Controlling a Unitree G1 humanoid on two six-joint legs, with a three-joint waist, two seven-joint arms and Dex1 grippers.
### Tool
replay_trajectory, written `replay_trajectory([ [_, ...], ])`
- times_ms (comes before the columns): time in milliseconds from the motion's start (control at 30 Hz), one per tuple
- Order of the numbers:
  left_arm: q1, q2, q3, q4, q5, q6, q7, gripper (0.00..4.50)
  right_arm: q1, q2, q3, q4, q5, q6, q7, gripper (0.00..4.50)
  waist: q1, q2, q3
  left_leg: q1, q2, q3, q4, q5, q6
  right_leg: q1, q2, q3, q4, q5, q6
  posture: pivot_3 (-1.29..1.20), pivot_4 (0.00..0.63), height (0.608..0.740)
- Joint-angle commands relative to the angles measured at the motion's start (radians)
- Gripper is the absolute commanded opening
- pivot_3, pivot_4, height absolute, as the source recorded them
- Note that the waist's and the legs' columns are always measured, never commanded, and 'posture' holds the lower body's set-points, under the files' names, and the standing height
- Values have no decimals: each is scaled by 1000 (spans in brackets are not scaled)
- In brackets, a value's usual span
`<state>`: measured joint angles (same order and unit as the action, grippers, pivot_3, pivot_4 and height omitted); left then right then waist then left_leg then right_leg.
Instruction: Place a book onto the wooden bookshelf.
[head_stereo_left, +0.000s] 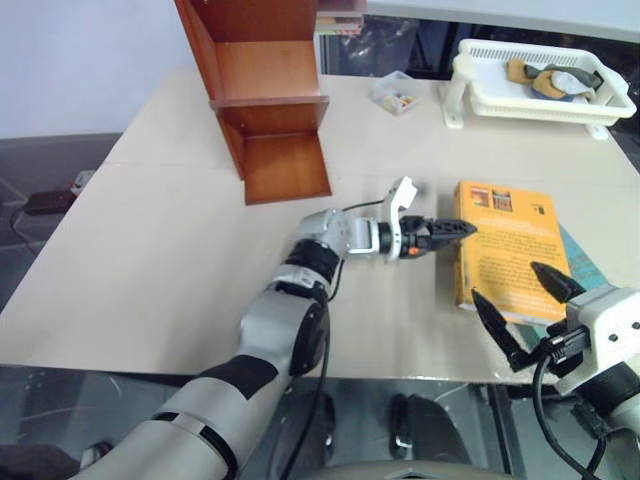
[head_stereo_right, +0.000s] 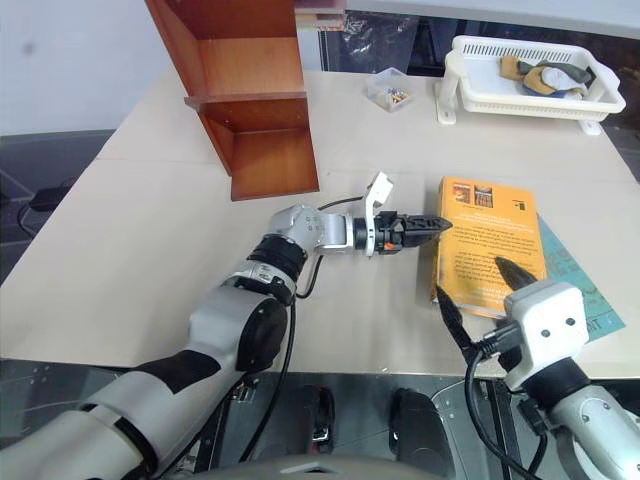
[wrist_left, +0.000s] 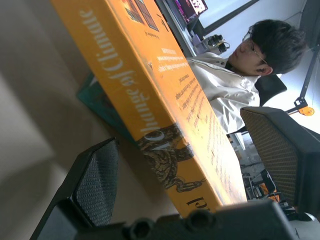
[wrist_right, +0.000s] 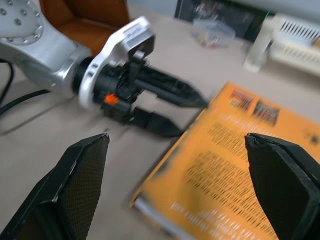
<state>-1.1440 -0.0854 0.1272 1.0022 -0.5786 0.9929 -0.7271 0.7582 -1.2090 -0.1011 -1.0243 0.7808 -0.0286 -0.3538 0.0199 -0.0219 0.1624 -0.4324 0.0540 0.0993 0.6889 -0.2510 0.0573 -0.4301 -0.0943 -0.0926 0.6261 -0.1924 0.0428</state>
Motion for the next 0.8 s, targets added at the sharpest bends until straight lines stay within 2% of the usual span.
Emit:
replay_trajectory([
  [33,-30,1,11,-43,0,12,-34,4500,-9,7,-144,-23,150,14,23,4460,-1,0,0,0,0,0,0,0,0,0,0,0,0,0,0,0,150,740],
  [67,-28,4,9,-51,3,14,-39,4500,-12,13,-183,-23,182,32,29,4460,-1,0,0,0,0,0,0,0,0,0,0,0,0,0,1,0,150,740],
  [167,-14,24,11,-91,1,32,-48,4500,-47,81,-452,30,255,155,67,4460,0,0,0,0,0,0,0,0,0,0,0,0,0,1,1,0,150,740],
  [233,-2,35,19,-121,-5,43,-47,4500,-132,88,-595,154,279,209,157,4460,-1,0,0,0,0,0,0,0,0,0,0,0,0,1,2,0,150,740],
  [367,21,45,31,-174,-13,69,-35,4500,-311,52,-740,394,350,352,309,4460,-1,0,0,1,0,1,1,0,1,1,0,1,0,0,1,0,150,740],
  [467,35,44,44,-202,-16,78,-21,4500,-368,-1,-806,527,305,445,547,4460,1,0,0,1,0,0,0,0,1,1,0,0,0,1,0,0,150,740],
  [567,47,49,47,-225,-15,85,-17,4500,-330,-30,-903,595,328,564,979,3617,5,0,0,0,0,0,-1,-1,1,0,0,0,0,4,-1,0,150,740],
  [633,54,52,42,-245,-15,92,-20,4500,-282,-39,-994,588,332,676,1205,3617,6,0,0,0,0,0,-1,-1,2,0,0,0,-1,4,-1,0,150,740],
  [700,57,55,45,-259,-18,101,-17,4500,-277,-54,-1083,594,361,796,1332,3617,6,0,0,0,0,0,-1,-1,2,0,0,0,-1,4,0,0,150,740],
  [800,66,58,52,-285,-24,117,-9,4500,-285,-44,-1182,572,371,913,1415,3617,6,0,0,0,0,0,0,-1,2,1,0,0,-1,4,0,0,150,740],
])
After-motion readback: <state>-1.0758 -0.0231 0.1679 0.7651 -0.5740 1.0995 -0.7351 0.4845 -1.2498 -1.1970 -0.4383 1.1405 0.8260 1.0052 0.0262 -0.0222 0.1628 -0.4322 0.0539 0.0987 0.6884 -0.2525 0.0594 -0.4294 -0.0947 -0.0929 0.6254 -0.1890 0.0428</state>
